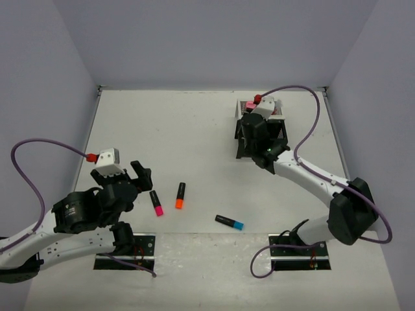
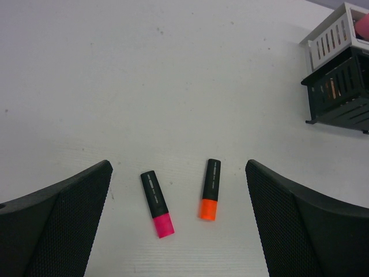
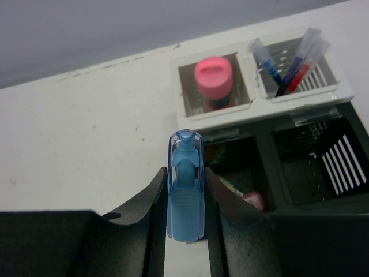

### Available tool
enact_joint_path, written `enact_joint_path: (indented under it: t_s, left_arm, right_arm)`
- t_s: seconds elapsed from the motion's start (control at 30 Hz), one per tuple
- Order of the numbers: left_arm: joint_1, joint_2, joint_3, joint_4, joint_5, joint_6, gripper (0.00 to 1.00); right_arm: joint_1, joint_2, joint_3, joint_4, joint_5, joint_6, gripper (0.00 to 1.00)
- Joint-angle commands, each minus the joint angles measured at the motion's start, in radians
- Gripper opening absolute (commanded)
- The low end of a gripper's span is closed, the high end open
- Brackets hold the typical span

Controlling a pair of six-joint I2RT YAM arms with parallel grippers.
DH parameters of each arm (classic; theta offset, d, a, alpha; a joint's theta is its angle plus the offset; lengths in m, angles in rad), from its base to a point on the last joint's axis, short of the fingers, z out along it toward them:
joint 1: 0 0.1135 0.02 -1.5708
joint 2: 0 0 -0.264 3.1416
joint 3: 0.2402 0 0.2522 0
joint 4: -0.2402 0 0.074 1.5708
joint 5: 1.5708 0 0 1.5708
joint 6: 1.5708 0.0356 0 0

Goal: Sort the stationery into containers
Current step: Place the stationery in the storage box.

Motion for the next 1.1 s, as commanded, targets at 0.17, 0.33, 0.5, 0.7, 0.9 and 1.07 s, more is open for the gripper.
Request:
enact_joint_path:
  t_s: [0.17, 0.33, 0.5, 0.7, 0.9, 1.07]
  left_arm:
    - [0.005, 0.022, 0.008, 0.025, -0.023, 0.001, 1.00]
    - [0.004, 0.023, 0.008, 0.028, -0.023, 0.002, 1.00]
    - [0.004, 0.045, 0.009, 0.025, -0.023, 0.001, 1.00]
    - [0.005, 0.049, 0.011, 0.022, -0.023, -0.003, 1.00]
    - [0.006, 0.103, 0.008, 0.058, 0.002, 0.026, 1.00]
    - [0.013, 0.307, 0.031, 0.043, 0.107, -0.085, 1.00]
  right_arm:
    - [-0.124, 0.199, 0.143, 0.104, 0.079, -0.051, 0.00]
    - [-0.133, 0.197, 0.095, 0.103, 0.019, -0.022, 0.04]
    - [-0.131, 0.147, 0.044, 0.110, -0.017, -0.006, 0.34]
    - [-0.129, 0.085, 0.026, 0.048, -0.033, 0.027, 0.56]
    - [-0.113, -0.007, 0.022, -0.069, -0.125, 0.080, 0.65]
    - [-0.067, -0.137, 0.037, -0.273, -0.338, 0.050, 0.65]
